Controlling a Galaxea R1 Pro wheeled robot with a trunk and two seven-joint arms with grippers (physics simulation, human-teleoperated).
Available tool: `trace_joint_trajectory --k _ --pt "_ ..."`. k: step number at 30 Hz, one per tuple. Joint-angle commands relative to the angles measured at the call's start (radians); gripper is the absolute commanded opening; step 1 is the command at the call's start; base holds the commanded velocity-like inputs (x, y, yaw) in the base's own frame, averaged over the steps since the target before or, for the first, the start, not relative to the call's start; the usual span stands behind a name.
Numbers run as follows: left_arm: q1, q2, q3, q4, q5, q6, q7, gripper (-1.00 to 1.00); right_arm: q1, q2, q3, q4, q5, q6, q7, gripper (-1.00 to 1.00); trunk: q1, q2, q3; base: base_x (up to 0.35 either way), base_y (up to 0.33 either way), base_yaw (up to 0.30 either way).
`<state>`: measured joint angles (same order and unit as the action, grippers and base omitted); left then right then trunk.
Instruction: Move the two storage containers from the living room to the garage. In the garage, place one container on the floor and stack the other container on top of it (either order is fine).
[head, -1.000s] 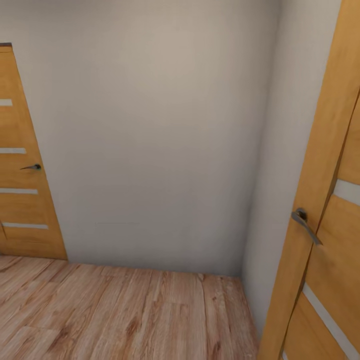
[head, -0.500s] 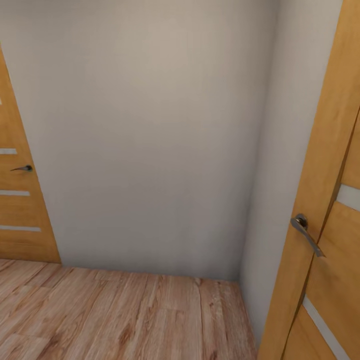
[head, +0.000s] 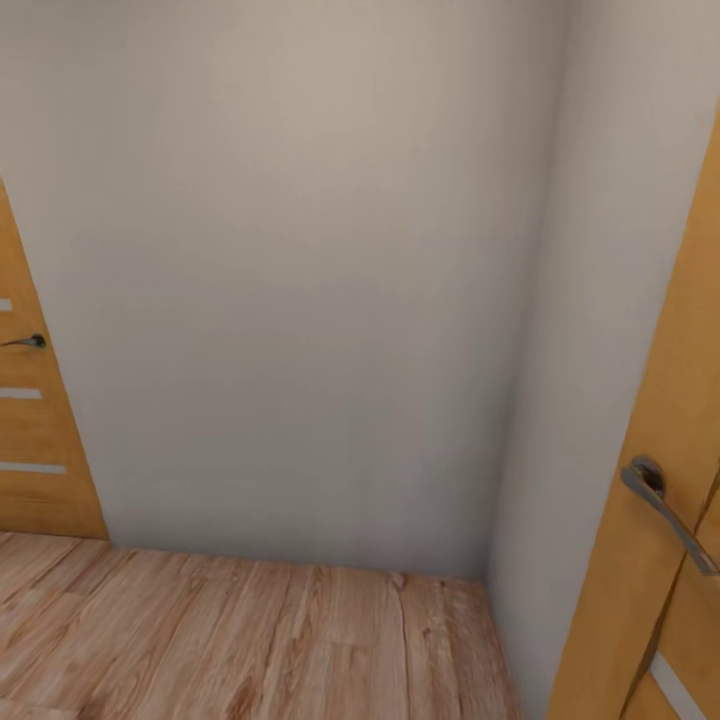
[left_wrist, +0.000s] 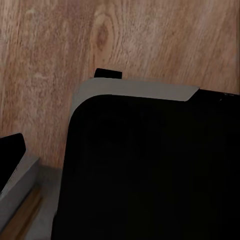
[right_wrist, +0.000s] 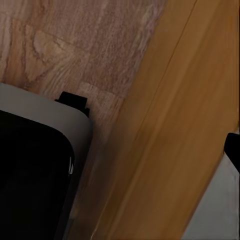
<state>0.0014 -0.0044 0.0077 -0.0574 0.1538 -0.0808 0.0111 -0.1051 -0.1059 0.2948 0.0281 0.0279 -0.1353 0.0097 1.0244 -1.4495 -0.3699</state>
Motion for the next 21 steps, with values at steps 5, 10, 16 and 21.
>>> trace_joint_trajectory --k 5,10,16,21 --pt "0.0 0.0 0.0 0.0 0.009 -0.002 0.001 1.0 -0.001 0.0 0.001 0.003 0.003 -0.006 0.001 1.0 0.001 -0.001 -0.001 0.32 0.0 0.0" --pt "0.0 0.0 0.0 0.0 0.009 -0.002 0.0 1.0 -0.001 0.0 0.001 0.003 0.003 -0.006 0.0 1.0 0.001 -0.001 -0.001 0.32 0.0 0.0" --pt "0.0 0.0 0.0 0.0 0.009 -0.002 0.0 1.0 -0.001 0.0 0.001 0.004 0.003 -0.008 -0.002 1.0 0.001 -0.001 -0.001 0.31 0.0 0.175" --pt "0.0 0.0 0.0 0.001 0.009 -0.002 0.0 1.0 -0.001 0.0 0.001 0.003 0.003 -0.009 -0.002 1.0 0.001 -0.001 -0.001 0.274 0.0 0.264"
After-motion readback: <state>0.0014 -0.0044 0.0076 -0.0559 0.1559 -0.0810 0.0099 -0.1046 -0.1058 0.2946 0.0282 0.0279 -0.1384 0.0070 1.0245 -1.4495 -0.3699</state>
